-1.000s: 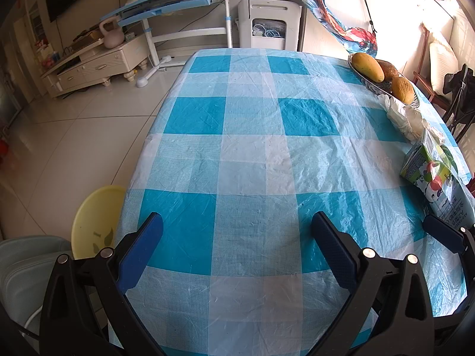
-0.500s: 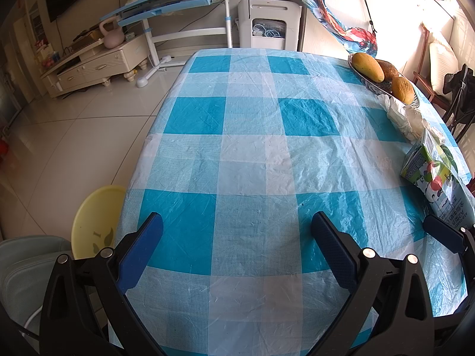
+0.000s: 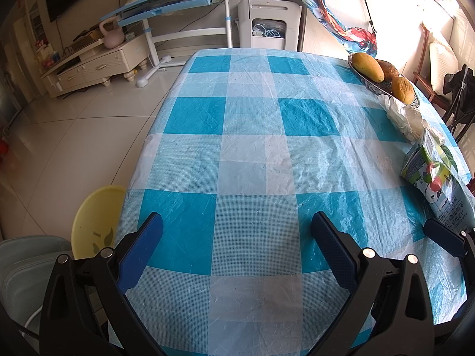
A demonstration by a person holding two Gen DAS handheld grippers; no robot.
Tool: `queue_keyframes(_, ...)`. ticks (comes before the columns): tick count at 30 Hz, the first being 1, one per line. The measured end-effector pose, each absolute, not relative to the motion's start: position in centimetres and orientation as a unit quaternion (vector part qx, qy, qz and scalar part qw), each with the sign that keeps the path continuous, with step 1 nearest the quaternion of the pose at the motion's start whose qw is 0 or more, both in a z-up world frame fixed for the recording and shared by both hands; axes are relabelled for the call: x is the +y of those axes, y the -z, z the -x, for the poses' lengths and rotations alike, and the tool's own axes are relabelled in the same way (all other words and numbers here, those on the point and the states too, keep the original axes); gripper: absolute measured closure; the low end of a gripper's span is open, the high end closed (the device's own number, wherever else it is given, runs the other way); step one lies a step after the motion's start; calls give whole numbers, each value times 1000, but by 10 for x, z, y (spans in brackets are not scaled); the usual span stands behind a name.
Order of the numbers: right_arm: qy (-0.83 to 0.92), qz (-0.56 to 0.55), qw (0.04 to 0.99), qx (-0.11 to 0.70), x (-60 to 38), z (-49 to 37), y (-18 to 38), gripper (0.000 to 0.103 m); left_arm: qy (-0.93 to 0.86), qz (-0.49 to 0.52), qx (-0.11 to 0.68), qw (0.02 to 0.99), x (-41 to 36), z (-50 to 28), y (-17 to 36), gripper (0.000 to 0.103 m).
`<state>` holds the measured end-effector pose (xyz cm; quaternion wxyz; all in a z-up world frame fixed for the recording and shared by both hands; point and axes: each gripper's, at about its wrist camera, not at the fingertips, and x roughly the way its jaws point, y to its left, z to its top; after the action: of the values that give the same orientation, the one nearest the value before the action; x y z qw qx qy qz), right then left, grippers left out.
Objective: Collect trash
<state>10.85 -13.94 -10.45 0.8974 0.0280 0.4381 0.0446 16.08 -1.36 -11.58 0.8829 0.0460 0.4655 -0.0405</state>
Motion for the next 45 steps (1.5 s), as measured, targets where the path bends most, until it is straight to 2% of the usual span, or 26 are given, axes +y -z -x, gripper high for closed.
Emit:
queue_keyframes(8,-82,-15,897,433,-131,-88,102,16,62,-57,479,874,-13,-166,114,7)
queue_keyframes(10,-89,3,904,418,-129,-76,96,16,64,-62,486,869,-10,-170,112,7)
queue_keyframes(14,-67,51,929,360,-144,-58,68,16,63,-34,440,895,-1,-166,88,7)
queue_keyframes(17,-39,12,941,335,-184,-60,45,16,75,-20,429,900,0,-166,79,7)
queue_keyframes(25,-49,1,897,439,-205,-111,68,15,85,-2,437,895,-4,-170,78,7)
queue_keyframes(27,-78,-8,896,438,-198,-111,69,14,83,9,438,895,0,-171,76,7)
queue_keyframes(30,-181,-93,879,431,-196,-108,58,18,79,21,440,894,6,-173,75,7)
queue_keyframes(33,-141,-76,904,396,-206,-101,41,18,78,30,445,892,9,-173,76,7)
queue_keyframes(38,-103,-67,883,454,-226,-117,65,18,83,33,446,891,7,-173,76,7)
queue_keyframes(40,-122,-95,867,474,-228,-118,78,17,84,32,444,891,6,-172,75,7)
queue_keyframes(43,-215,-165,844,462,-219,-111,81,17,81,33,443,892,7,-172,75,7)
queue_keyframes(45,-246,-175,840,450,-211,-109,76,17,79,37,444,892,10,-172,75,7)
